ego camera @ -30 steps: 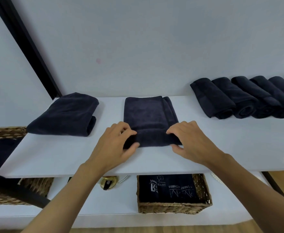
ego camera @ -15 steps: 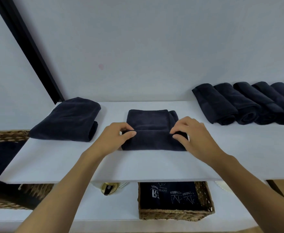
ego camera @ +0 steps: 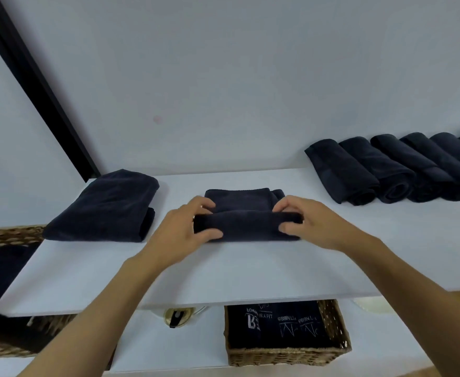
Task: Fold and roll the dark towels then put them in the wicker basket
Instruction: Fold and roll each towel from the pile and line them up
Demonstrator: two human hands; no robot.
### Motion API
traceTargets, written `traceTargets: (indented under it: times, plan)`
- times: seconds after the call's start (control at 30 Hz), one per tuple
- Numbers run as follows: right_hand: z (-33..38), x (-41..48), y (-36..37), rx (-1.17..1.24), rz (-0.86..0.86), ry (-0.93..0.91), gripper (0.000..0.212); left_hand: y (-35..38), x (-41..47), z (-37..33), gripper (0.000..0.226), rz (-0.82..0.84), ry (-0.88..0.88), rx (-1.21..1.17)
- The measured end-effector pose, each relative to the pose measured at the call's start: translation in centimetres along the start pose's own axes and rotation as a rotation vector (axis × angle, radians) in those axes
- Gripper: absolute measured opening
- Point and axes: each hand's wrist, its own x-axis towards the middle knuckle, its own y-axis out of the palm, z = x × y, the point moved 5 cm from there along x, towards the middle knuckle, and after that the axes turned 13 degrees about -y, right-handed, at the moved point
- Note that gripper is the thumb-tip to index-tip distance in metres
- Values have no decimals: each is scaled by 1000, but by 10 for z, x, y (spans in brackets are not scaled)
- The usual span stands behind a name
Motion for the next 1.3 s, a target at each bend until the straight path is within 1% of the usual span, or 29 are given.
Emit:
traceTargets:
  times: [0.03, 0.1, 0.13, 0.17, 0.2, 0.27, 0.33, 0.37, 0.43, 0.47, 0.5, 0.53, 0.57, 0.6, 0.63, 0.67, 0.73, 0.77, 0.83, 0.9, 0.93, 1.0, 1.07, 1.1, 1.13, 1.17, 1.2, 1.27, 1.3]
  plan:
    - [-2, 4, -4, 101, 0, 41, 23, -1, 10, 3, 28, 58, -83, -116]
    - [-8, 11, -9, 176, 23, 116, 27, 0, 28, 4, 10, 96, -138, -170]
    - [-13, 14, -10, 171, 29, 139, 28, 2, 35, 4, 8, 105, -154, -161]
    - [-17, 17, -10, 144, 15, 146, 27, 3, 43, 5, 12, 111, -180, -151]
    - [-21, 20, -10, 88, -31, 138, 25, 5, 50, 5, 15, 114, -211, -152]
    - [-24, 21, -10, -129, -197, 53, 18, 7, 62, 5, 17, 117, -263, -176]
    - [-15, 19, -8, -436, -329, -143, 11, 9, 71, 8, 15, 149, -318, -210]
    - [-9, 16, -5, -586, -343, -241, 12, 10, 74, 10, 15, 168, -348, -213]
    - [-6, 12, 2, -765, -287, -339, 35, 10, 80, 11, 17, 194, -394, -184]
    - [-8, 13, 4, -809, -236, -347, 47, 9, 83, 11, 19, 199, -403, -156]
    - [-11, 16, 4, -826, -181, -329, 53, 7, 86, 10, 19, 185, -397, -109]
    - [-13, 21, 2, -824, -132, -296, 55, 5, 87, 8, 19, 139, -377, -54]
    - [-15, 28, -1, -803, -90, -261, 52, 1, 87, 4, 18, 55, -328, 4]
    - [-16, 35, -5, -769, -58, -235, 47, -4, 84, -3, 18, -52, -237, 53]
    - [-18, 42, -8, -723, -32, -211, 43, -8, 77, -12, 20, -143, -107, 91]
    - [-20, 49, -11, -661, -13, -186, 39, -9, 68, -21, 26, -188, 28, 138]
    - [-28, 60, -16, -495, 24, -105, 31, -1, 56, -27, 51, -170, 201, 299]
    - [-33, 65, -18, -415, 47, -46, 28, 3, 57, -25, 56, -148, 222, 386]
    - [-37, 75, -23, -336, 93, 57, 27, 4, 68, -21, 44, -107, 163, 451]
    - [-31, 86, -27, -407, 124, 70, 29, 3, 84, -23, 37, -35, 92, 455]
    - [-24, 92, -27, -487, 118, 28, 29, 4, 93, -24, 36, 14, 55, 464]
    - [-3, 98, -19, -652, 62, -167, 34, 5, 109, -24, 33, 127, -22, 464]
    - [12, 97, 0, -777, 68, -322, 50, 8, 122, -19, 31, 221, -94, 485]
    - [12, 98, 11, -838, 93, -333, 57, 9, 126, -19, 31, 232, -125, 517]
    - [10, 100, 17, -897, 98, -321, 58, 8, 130, -21, 32, 198, -142, 560]
    - [6, 104, 20, -934, 75, -298, 55, 5, 130, -26, 33, 114, -147, 597]
    - [4, 108, 19, -939, 46, -262, 51, 3, 127, -33, 33, -9, -151, 606]
    - [1, 114, 12, -878, 11, -163, 44, 5, 111, -47, 27, -222, -162, 489]
    - [-2, 116, 7, -813, 6, -96, 43, 13, 100, -52, 25, -262, -155, 385]
